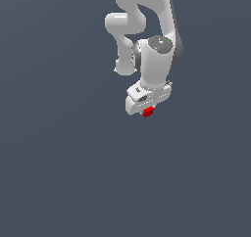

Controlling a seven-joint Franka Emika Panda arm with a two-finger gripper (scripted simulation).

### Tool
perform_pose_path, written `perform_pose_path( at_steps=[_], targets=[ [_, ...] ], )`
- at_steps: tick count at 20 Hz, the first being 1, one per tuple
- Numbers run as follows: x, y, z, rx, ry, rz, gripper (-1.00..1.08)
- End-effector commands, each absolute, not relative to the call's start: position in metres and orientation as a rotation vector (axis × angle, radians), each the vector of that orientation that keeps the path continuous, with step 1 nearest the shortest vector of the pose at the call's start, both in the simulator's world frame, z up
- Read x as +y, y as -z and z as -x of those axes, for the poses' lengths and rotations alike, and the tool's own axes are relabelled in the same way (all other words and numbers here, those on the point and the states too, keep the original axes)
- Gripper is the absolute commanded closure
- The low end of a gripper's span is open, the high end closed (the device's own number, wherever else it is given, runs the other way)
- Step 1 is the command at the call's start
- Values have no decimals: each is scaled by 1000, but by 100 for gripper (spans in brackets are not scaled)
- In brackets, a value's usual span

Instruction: Pick up the red cube and move it to a goal position.

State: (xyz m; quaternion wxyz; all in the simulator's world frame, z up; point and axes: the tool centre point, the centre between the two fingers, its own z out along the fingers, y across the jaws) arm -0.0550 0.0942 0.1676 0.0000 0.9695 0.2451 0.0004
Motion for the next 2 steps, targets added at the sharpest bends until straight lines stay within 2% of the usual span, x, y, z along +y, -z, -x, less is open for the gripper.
perform_pose_path(
  at_steps=[1,2],
  targets=[
    [95,-171,55,769,0,-3046,108],
    [95,-171,55,769,0,-3046,108]
  ],
)
